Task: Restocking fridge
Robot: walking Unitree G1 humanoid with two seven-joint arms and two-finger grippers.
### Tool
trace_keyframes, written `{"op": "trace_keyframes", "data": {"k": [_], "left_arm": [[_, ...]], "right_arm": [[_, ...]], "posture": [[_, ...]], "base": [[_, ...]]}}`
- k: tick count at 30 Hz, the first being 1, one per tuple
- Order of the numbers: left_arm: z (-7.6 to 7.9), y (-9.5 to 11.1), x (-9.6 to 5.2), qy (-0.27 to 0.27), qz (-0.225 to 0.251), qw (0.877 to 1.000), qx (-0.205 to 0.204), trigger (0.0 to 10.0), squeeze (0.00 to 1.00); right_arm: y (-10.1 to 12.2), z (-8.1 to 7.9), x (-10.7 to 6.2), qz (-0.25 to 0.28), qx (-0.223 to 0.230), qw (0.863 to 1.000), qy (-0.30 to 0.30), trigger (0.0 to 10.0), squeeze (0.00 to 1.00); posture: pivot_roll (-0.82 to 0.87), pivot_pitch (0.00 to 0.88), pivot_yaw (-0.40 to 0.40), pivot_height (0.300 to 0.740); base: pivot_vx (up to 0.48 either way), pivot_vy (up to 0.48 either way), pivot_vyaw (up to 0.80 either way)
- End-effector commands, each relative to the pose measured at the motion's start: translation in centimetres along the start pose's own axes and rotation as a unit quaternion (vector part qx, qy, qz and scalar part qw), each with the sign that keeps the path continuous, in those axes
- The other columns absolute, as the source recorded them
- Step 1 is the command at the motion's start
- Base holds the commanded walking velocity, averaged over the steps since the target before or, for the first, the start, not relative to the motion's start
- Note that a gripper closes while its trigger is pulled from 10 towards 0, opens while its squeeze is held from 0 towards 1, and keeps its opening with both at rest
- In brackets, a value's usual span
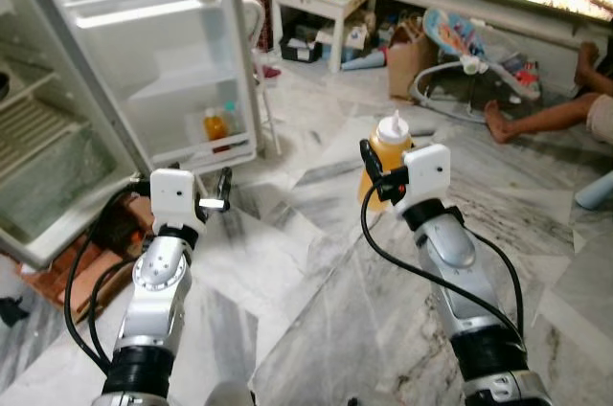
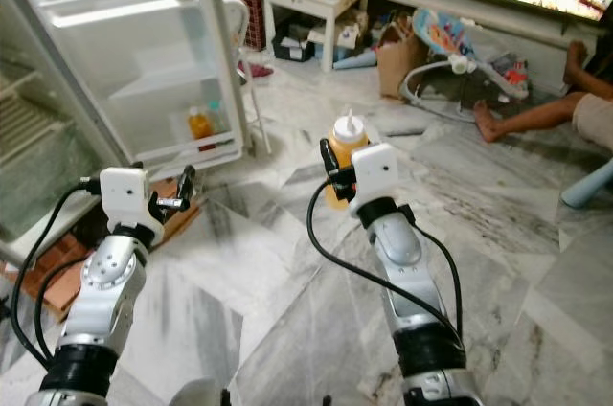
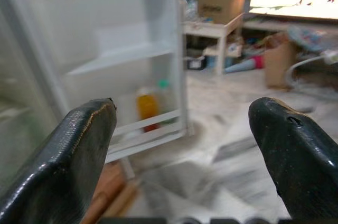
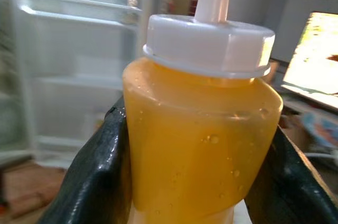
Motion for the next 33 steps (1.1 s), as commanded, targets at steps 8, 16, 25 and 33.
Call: {"op": "trace_keyframes", "data": {"k": [8,16,25,33], "left_arm": [[1.0,0.8,0.4,-0.023,0.018,1.0,-0.006,10.0,0.0],[1.1,0.9,0.5,-0.03,0.017,0.999,-0.009,10.0,0.0],[0.8,1.2,0.5,-0.019,0.028,0.999,-0.001,10.0,0.0],[0.5,2.0,0.6,-0.015,0.051,0.999,0.004,10.0,0.0]], "right_arm": [[0.0,1.0,-0.1,-0.001,-0.011,1.0,-0.01,10.0,0.0],[-0.1,1.0,-0.1,-0.001,-0.011,1.0,-0.009,10.0,0.0],[-0.2,1.1,-0.1,-0.004,-0.011,1.0,-0.009,10.0,0.0],[-0.4,0.7,-0.1,-0.01,-0.02,1.0,-0.002,10.0,0.0]], "posture": [[-0.03,0.03,-0.022,0.74],[-0.03,0.031,-0.022,0.74],[-0.03,0.033,-0.024,0.74],[-0.04,0.033,-0.025,0.74]], "base": [[0.0,0.48,0.0],[0.0,0.476,0.0],[0.0,0.469,0.0],[0.0,0.449,0.0]]}}
Point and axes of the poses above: a point about 5 cm out from each wrist's last joint towards the gripper, its own x axis pointing out of the wrist towards the gripper, its own y axis along the axis of the wrist's last joint, z = x × y, the point moved 2 cm from there along x, pointing out of the wrist towards the gripper, and after that the axes turned 11 degrees about -x, right-handed, at the moved point
